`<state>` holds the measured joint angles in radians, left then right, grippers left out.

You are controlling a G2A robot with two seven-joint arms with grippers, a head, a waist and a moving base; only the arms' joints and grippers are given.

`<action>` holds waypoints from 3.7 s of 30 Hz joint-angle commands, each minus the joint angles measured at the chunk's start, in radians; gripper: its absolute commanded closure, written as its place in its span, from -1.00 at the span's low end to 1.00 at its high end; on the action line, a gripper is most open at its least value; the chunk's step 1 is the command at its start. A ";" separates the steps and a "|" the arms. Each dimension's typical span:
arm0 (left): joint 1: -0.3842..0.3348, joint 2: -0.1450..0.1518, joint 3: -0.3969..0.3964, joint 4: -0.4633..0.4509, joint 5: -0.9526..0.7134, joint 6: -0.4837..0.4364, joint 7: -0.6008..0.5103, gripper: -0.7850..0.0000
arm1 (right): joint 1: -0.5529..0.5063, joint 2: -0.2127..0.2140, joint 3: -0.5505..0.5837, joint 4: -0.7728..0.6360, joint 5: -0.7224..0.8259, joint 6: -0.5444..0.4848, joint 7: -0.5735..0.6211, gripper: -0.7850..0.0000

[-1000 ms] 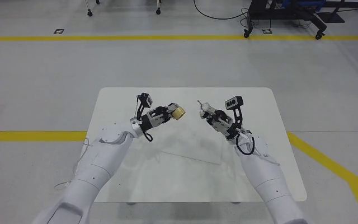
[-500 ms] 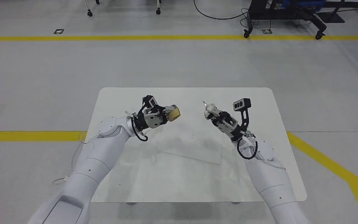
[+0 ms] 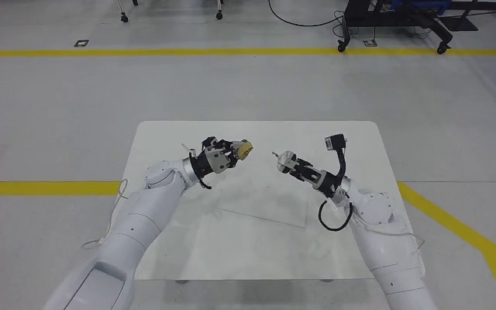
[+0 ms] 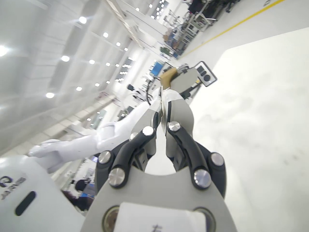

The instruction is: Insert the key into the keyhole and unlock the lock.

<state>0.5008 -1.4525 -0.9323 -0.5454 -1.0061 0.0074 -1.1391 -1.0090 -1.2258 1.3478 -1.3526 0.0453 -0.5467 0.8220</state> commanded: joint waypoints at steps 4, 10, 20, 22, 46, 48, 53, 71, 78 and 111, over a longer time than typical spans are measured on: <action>-0.046 -0.037 0.034 0.077 -0.001 0.013 -0.035 1.00 | -0.031 0.010 0.001 -0.109 -0.206 0.011 -0.047 1.00; -0.079 -0.062 0.039 0.164 -0.002 0.002 -0.058 1.00 | -0.053 0.022 0.017 -0.193 -0.337 0.017 -0.086 1.00; -0.087 -0.074 0.023 0.214 -0.010 -0.046 -0.064 1.00 | -0.077 0.028 0.021 -0.224 -0.330 0.034 -0.107 1.00; -0.087 -0.074 0.023 0.214 -0.010 -0.046 -0.064 1.00 | -0.077 0.028 0.021 -0.224 -0.330 0.034 -0.107 1.00; 0.053 -0.065 0.037 -0.112 0.230 -0.138 0.441 1.00 | -0.131 0.021 -0.019 -0.303 -0.142 0.517 -0.130 1.00; 0.059 -0.062 0.030 -0.127 0.242 -0.124 0.457 1.00 | -0.138 0.022 -0.022 -0.320 -0.158 0.543 -0.140 1.00; 0.077 -0.054 0.010 -0.160 0.272 -0.103 0.472 1.00 | -0.132 0.019 -0.036 -0.321 -0.151 0.596 -0.170 1.00; 0.133 -0.042 -0.035 -0.241 0.360 -0.107 0.509 1.00 | -0.072 0.006 -0.075 -0.234 -0.036 0.647 -0.201 1.00; 0.140 -0.043 -0.045 -0.248 0.377 -0.110 0.509 1.00 | -0.065 0.005 -0.078 -0.224 -0.031 0.647 -0.213 1.00; 0.155 -0.052 -0.081 -0.254 0.435 -0.118 0.483 1.00 | 0.007 -0.012 -0.148 -0.148 0.002 0.680 -0.239 1.00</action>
<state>0.6557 -1.5039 -1.0122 -0.7999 -0.5719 -0.1109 -0.6532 -1.0053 -1.2368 1.2020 -1.5049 0.0439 0.1343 0.5808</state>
